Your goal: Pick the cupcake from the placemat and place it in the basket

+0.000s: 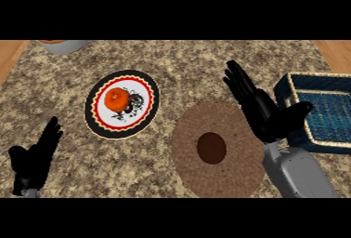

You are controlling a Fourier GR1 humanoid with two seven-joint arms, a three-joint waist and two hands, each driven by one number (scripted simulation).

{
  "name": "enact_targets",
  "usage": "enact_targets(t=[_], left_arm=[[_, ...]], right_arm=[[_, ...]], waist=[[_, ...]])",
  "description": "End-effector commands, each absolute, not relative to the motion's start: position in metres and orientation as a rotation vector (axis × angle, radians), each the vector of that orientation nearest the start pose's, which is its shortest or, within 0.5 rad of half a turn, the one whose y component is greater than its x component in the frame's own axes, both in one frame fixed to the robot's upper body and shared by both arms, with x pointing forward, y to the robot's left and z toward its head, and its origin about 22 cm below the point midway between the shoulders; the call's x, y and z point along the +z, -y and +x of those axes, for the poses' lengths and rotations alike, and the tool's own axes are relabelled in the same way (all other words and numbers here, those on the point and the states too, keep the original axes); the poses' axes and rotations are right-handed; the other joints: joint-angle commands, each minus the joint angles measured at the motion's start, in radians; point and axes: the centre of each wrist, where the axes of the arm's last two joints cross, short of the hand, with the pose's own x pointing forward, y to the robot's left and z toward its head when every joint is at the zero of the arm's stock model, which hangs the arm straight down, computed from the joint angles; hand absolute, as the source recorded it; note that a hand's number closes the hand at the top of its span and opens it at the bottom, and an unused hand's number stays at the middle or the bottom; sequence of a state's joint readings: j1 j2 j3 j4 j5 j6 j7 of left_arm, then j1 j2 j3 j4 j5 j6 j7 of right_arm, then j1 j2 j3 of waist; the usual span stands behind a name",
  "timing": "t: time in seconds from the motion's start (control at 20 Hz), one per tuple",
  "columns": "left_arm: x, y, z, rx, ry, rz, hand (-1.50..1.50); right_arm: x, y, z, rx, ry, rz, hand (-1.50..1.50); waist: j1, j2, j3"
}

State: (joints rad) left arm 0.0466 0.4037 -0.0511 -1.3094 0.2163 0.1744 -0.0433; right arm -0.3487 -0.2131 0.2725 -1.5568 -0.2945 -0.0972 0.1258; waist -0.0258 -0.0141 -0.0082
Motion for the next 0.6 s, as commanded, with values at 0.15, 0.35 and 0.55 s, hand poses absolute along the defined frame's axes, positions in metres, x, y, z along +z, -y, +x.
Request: enact_targets(t=[0.15,0.35,0.55], left_arm=[[-0.062,-0.312,0.214,-0.007,1.136,0.238,0.00],[-0.068,-0.290,0.212,-0.053,1.053,0.160,0.00],[-0.062,-0.287,0.206,-0.067,1.026,0.125,0.00]], right_arm=[[0.111,0.174,0.313,0.038,1.849,0.170,1.50],[0.104,0.095,0.304,0.336,1.977,0.220,1.50],[0.072,0.057,0.292,0.317,1.924,0.004,-1.50]], waist=[[0.022,0.014,0.008],[0.054,0.020,0.007],[0.063,0.014,0.007]])
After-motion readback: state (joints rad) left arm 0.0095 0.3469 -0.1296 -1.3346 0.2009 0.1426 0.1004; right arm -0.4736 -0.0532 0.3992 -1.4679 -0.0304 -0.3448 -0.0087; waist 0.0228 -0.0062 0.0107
